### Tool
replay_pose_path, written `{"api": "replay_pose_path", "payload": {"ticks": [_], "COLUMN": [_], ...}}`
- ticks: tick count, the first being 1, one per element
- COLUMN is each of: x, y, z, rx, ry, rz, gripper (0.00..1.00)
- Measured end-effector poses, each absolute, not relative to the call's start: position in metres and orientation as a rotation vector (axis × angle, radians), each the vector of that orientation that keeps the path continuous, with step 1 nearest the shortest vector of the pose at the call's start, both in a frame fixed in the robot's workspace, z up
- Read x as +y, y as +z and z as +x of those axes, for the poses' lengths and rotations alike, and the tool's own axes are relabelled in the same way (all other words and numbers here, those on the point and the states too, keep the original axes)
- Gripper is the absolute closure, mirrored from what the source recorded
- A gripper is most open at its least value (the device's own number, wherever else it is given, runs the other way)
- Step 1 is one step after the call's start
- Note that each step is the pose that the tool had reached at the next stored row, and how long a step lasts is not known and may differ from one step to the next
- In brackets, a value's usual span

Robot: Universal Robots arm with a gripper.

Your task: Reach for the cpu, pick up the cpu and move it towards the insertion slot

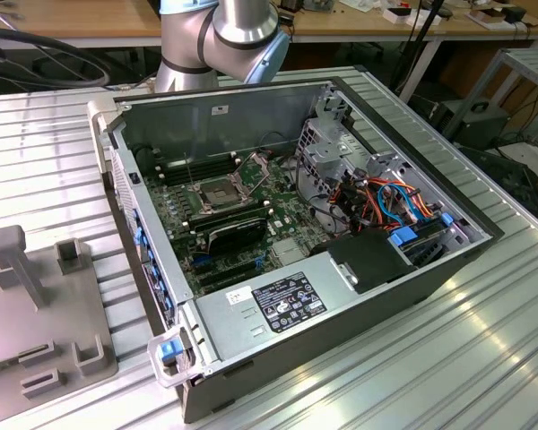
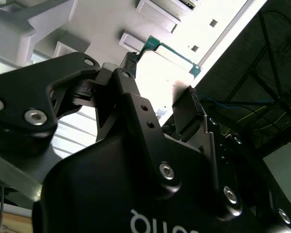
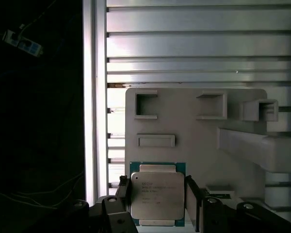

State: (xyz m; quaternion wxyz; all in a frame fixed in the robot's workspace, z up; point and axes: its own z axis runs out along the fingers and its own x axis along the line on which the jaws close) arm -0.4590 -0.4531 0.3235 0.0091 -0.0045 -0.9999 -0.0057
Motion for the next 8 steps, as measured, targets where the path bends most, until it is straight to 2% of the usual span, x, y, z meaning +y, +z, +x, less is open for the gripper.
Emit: {"api": "replay_pose_path", "payload": {"ticks": [8], "x": [-0.4531], "y": [0.3262], "z": [-0.4590], "rx": [-3.123], "ry": [-0.018], "rz": [-0.014], "gripper": [0.45]}}
